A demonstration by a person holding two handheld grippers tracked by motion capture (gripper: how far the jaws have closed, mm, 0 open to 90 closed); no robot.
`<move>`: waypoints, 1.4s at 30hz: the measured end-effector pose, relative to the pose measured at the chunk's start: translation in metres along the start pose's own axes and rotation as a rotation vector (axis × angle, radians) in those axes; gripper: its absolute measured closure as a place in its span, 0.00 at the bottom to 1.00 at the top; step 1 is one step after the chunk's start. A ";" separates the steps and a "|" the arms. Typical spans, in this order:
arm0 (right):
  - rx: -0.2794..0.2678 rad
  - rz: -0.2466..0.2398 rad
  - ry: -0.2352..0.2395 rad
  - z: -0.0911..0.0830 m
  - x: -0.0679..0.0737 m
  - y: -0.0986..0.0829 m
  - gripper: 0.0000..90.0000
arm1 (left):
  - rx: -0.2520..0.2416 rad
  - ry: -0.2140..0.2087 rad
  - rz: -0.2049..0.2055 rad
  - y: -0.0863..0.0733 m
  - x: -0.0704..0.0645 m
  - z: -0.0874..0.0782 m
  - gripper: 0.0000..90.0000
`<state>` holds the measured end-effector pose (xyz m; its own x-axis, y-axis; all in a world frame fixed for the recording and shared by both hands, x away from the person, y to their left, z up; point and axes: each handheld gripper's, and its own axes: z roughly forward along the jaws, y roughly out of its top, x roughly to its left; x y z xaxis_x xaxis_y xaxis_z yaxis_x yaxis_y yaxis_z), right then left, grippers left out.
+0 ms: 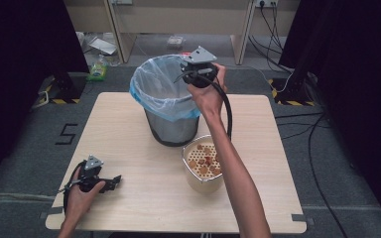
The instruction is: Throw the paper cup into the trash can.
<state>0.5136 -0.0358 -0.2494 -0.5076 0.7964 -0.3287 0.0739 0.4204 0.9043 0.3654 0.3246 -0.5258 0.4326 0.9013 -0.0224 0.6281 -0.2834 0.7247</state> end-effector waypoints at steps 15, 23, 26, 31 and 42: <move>0.052 0.056 -0.017 -0.040 -0.039 -0.031 0.58 | -0.001 0.000 -0.001 -0.001 0.000 -0.001 0.00; 0.075 0.064 -0.012 -0.061 -0.048 -0.053 0.54 | 0.000 0.001 -0.002 -0.001 0.000 -0.001 0.00; 0.077 0.068 -0.017 -0.070 -0.052 -0.060 0.54 | 0.000 0.001 -0.002 -0.001 0.000 -0.001 0.00; 0.100 0.084 -0.026 -0.084 -0.058 -0.076 0.53 | 0.000 0.001 -0.002 -0.001 0.000 -0.001 0.00; 0.144 0.131 -0.022 -0.104 -0.063 -0.125 0.50 | 0.000 0.001 -0.004 -0.001 0.000 -0.002 0.00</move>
<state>0.4472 -0.1840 -0.3134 -0.4672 0.8569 -0.2180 0.2611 0.3693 0.8919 0.3636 0.3255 -0.5258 0.4292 0.9029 -0.0243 0.6295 -0.2798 0.7248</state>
